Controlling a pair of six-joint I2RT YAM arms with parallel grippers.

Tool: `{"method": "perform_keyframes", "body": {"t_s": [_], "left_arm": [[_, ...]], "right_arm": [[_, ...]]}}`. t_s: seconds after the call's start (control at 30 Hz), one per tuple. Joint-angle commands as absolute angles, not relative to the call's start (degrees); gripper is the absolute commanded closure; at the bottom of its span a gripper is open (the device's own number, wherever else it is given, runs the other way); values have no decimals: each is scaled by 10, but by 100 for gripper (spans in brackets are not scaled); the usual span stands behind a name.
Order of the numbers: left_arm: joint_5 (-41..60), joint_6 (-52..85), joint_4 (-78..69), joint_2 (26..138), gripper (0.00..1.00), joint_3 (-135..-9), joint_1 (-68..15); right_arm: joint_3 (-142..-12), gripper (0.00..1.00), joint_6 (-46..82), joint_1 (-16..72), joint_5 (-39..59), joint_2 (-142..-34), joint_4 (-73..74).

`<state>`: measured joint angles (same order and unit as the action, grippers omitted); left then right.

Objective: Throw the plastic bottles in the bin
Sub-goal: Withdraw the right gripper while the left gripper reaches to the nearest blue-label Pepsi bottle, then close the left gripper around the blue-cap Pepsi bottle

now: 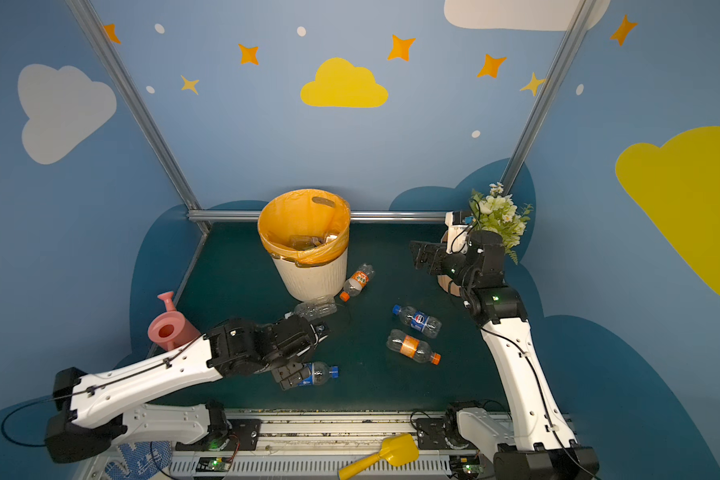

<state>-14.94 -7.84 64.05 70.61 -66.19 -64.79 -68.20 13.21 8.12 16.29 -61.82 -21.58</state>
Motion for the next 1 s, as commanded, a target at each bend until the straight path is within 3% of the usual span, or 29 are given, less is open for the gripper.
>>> {"method": "perform_keyframes", "body": {"t_s": [0.0,0.5,0.7,0.9,0.97], "left_arm": [[-91,-161,630,727,1,-626,-649],[-27,-210,516,861,6,-563,-616],[-34,-217,524,963,19,-585,-609],[-38,-203,519,1000,24,-593,-602],[-38,-197,517,1003,33,-596,-599]], "right_arm": [[-672,3,141,77,174,-617,-206],[-646,3,141,47,184,-595,-203],[-644,3,142,28,199,-590,-206],[-637,3,143,6,216,-585,-208],[-633,3,147,1,222,-585,-206]]}}
